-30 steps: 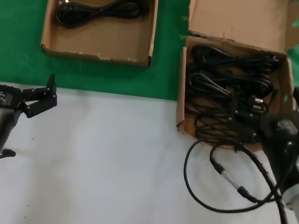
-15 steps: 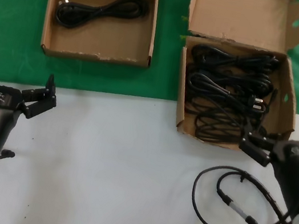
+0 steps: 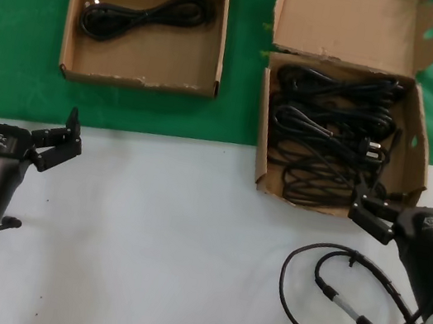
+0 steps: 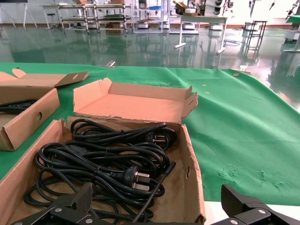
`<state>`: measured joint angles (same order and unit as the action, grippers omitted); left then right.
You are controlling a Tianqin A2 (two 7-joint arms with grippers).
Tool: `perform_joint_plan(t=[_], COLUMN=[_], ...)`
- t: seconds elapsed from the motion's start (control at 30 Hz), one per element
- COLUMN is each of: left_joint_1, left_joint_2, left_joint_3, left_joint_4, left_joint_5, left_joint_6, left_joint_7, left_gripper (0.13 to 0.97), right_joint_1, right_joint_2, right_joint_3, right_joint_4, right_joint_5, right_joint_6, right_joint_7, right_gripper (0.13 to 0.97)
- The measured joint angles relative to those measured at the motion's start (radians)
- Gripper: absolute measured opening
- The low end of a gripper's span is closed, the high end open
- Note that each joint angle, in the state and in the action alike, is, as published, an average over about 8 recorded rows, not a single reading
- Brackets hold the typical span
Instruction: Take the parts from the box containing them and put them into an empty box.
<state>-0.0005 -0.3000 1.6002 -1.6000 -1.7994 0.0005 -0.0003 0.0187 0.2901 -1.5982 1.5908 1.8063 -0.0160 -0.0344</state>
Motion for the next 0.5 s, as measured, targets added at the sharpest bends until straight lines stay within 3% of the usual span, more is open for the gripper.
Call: perform_joint_plan(t=[0.5], left_joint_1=[0.000], left_joint_2=[0.000], left_joint_3=[0.000], left_joint_4=[0.000], left_joint_5=[0.000], left_joint_6=[0.000], left_joint_7=[0.000], left_gripper=[0.966], right_joint_1=[0.000], right_joint_2=[0.000], right_joint_3=[0.000], right_joint_4=[0.000], right_joint_5=[0.000], right_joint_6=[0.000], right_joint_7=[0.000], right_gripper=[0.966])
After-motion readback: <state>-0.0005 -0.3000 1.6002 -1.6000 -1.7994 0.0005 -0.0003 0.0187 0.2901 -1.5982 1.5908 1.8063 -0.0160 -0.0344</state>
